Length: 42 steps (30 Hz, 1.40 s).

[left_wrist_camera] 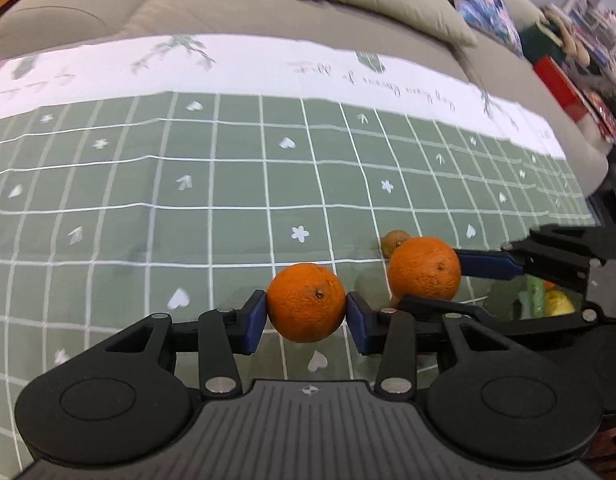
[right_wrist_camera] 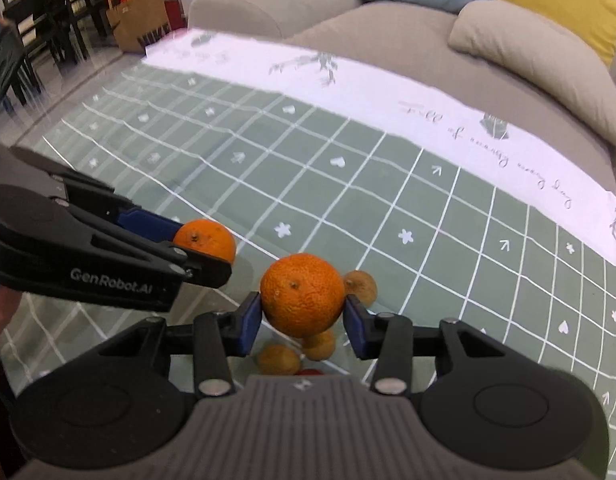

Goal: Organize fruits
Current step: 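Carry the two held oranges toward the green colander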

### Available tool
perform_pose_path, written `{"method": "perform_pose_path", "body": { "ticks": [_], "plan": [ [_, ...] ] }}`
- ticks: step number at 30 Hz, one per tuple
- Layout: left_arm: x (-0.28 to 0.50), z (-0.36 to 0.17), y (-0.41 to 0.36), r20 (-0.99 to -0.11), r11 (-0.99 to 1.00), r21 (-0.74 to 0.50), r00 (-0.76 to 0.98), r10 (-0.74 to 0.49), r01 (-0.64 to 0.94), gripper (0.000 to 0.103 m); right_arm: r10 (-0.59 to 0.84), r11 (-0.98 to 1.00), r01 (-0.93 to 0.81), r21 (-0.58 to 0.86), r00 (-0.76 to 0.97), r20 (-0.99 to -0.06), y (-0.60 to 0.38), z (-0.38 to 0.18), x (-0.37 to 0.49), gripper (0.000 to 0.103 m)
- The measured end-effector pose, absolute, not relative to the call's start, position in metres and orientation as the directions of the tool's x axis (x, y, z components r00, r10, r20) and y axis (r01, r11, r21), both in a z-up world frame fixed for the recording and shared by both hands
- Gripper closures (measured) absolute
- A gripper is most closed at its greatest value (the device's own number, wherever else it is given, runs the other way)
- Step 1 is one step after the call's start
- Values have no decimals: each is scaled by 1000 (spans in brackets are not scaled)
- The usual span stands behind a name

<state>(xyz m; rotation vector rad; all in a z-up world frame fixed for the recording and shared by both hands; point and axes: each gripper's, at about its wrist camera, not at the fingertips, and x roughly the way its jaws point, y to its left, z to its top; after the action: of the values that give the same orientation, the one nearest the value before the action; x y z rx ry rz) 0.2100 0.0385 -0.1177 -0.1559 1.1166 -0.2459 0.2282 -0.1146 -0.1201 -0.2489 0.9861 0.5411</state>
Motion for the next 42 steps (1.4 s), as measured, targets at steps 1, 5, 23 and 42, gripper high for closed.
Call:
{"method": "perform_pose_path", "body": {
  "ticks": [1,5,23,42],
  "plan": [
    [206,-112,40,-862,962,-252,426,-274,110,55,324,843,-535,43,444,-836,-116,-115,223,62],
    [189,-87,41,-836,957,-270,468,-287,104,55,336,858,-510,53,482,-809,-128,-95,200,62],
    [138,-37,-56,-792,906,-297,453,-410,301,55,252,928,-371,22,584,-771,-230,-61,107,62],
    [133,-46,-129,-837,869,-230,366,-406,438,55,204,955,-294,27,590,-781,-301,-69,92,62]
  ]
}}
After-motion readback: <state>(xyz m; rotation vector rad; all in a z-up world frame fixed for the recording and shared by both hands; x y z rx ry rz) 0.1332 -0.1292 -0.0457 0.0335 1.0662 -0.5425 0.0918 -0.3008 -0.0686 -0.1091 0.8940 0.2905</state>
